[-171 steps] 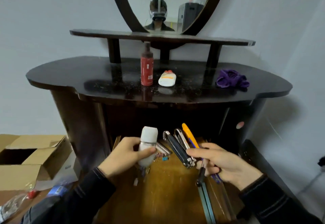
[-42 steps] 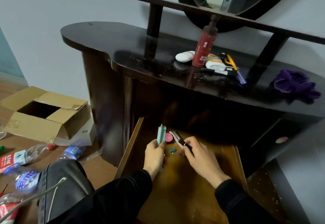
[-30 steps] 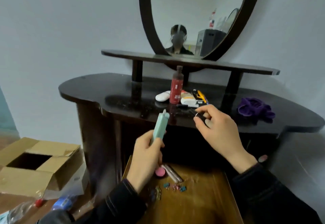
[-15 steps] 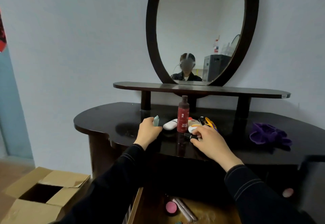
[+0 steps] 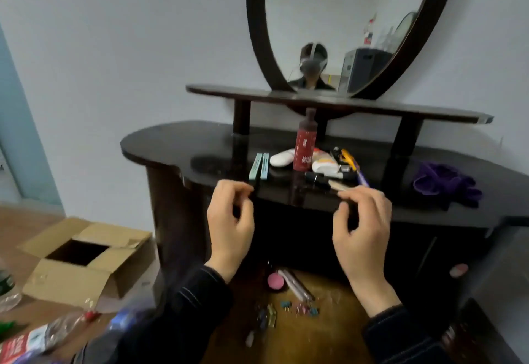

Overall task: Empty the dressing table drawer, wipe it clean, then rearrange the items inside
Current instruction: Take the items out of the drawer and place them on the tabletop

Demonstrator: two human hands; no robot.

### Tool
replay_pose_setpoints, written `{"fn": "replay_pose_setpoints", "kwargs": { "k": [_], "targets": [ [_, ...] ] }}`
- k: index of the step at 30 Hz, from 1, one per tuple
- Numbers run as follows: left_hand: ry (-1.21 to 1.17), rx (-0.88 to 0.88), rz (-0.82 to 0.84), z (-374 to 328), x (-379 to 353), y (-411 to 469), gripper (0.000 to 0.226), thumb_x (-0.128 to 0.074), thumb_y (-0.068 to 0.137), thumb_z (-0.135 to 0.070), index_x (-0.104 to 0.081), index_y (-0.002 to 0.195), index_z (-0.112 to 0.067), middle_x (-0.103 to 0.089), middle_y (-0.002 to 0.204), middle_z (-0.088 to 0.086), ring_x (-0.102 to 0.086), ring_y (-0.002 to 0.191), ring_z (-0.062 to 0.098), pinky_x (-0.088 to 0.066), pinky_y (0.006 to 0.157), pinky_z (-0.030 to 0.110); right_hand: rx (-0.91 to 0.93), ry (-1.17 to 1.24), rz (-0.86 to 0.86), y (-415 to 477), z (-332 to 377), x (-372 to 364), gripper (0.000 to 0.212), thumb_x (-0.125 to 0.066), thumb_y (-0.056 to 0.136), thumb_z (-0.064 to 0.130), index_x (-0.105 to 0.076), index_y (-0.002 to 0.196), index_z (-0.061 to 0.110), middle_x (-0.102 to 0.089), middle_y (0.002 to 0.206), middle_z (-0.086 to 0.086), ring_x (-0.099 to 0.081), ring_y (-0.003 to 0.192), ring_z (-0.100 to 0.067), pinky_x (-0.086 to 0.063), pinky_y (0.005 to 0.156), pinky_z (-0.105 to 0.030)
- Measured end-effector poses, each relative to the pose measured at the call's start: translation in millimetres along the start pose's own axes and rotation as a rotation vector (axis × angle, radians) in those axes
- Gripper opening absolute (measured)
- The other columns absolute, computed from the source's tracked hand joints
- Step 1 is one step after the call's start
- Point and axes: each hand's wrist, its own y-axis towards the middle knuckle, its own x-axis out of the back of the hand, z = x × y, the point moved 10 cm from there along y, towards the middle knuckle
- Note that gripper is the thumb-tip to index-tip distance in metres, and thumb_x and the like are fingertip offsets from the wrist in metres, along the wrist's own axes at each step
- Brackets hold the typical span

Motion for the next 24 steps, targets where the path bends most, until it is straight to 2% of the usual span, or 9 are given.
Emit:
{"fn": "replay_pose_setpoints", "kwargs": {
  "k": [2,4,7,9,12,15,19,21,24],
  "targets": [
    [0.066,-0.034,0.168,16.0,-5.2,-53.0,0.018,-0.052,0.083,-0.002,-0.06,0.089,-0.016,-0.057,0.086,-0.007,-0.057,0.081,0.013,-0.044,0.072,0.023,0.129,-0.081,0.126,-53.4,9.2,-6.7,0.015,-0.053,0.094,0.008,-0.068,0.099,0.011,-0.06,0.103,-0.001,-0.055,0.103,-0.015,-0.039,0.095,-0.024],
    [0.126,0.166,0.387,61.8,-20.4,-107.3,0.022,-0.054,0.081,-0.003,-0.061,0.086,-0.024,-0.06,0.084,-0.013,-0.059,0.079,0.008,-0.048,0.07,0.028,0.154,-0.146,0.493,-117.8,-1.5,-43.3,0.017,-0.051,0.095,0.014,-0.067,0.102,0.014,-0.058,0.103,0.004,-0.056,0.096,-0.013,-0.044,0.084,-0.02],
    [0.278,0.658,0.67,143.0,-35.8,-183.9,0.027,-0.054,0.08,-0.002,-0.066,0.083,-0.025,-0.069,0.079,-0.006,-0.063,0.07,0.009,-0.054,0.07,0.037,-0.108,-0.216,1.138,-226.3,-48.4,-105.8,0.027,-0.049,0.101,0.033,-0.054,0.127,0.032,-0.042,0.126,0.021,-0.058,0.082,-0.003,-0.05,0.066,-0.017],
    [0.339,0.921,0.8,174.6,-35.4,-221.3,0.028,-0.047,0.079,0.001,-0.065,0.087,-0.02,-0.069,0.076,-0.002,-0.063,0.064,0.009,-0.056,0.063,0.027,-0.285,-0.214,1.331,-275.4,-73.6,-131.5,0.042,-0.052,0.101,0.04,-0.041,0.141,0.04,-0.034,0.139,0.022,-0.056,0.078,-0.001,-0.047,0.057,-0.017],
    [0.391,0.992,0.943,189.3,-38.6,-245.0,0.029,-0.044,0.08,0.007,-0.058,0.089,-0.017,-0.061,0.074,-0.004,-0.058,0.062,0.004,-0.043,0.048,0.009,-0.325,-0.212,1.502,-317.2,-86.8,-167.0,0.069,-0.06,0.097,0.028,-0.022,0.152,0.046,-0.026,0.151,0.009,-0.061,0.1,-0.019,-0.049,0.063,-0.024],
    [0.477,0.998,0.984,196.2,-37.0,-253.4,0.03,-0.051,0.078,0.008,-0.06,0.1,-0.012,-0.057,0.081,-0.004,-0.059,0.078,0.016,-0.046,0.061,0.02,-0.209,-0.275,1.603,-335.5,-84.4,-191.9,0.087,-0.061,0.091,-0.001,-0.021,0.154,0.043,-0.017,0.157,0.003,-0.062,0.099,-0.029,-0.049,0.068,-0.029],
    [0.48,1.025,0.994,194.8,-38.7,-260.4,0.024,-0.053,0.08,0.003,-0.063,0.098,-0.011,-0.06,0.081,-0.001,-0.057,0.068,0.013,-0.041,0.049,0.019,-0.178,-0.213,1.515,-336.9,-83.4,-199.4,0.071,-0.051,0.09,-0.012,-0.038,0.146,0.03,-0.034,0.142,0.0,-0.061,0.101,-0.026,-0.053,0.08,-0.032],
    [0.424,1.073,0.97,192.6,-39.7,-261.9,0.024,-0.049,0.082,0.002,-0.065,0.096,-0.008,-0.067,0.082,0.004,-0.059,0.064,0.013,-0.046,0.049,0.019,-0.202,-0.193,1.484,-340.7,-87.8,-194.6,0.066,-0.05,0.09,-0.015,-0.043,0.144,0.023,-0.04,0.136,0.001,-0.059,0.108,-0.023,-0.054,0.091,-0.034],
    [0.232,1.234,0.854,194.0,-42.8,-268.3,0.026,-0.043,0.084,0.001,-0.065,0.099,0.0,-0.069,0.073,0.013,-0.06,0.057,0.021,-0.052,0.052,0.029,-0.312,-0.156,1.386,-333.0,-100.1,-183.3,0.039,-0.056,0.094,-0.005,-0.059,0.122,0.022,-0.05,0.121,0.007,-0.06,0.107,-0.017,-0.053,0.089,-0.03]
  ]
}}
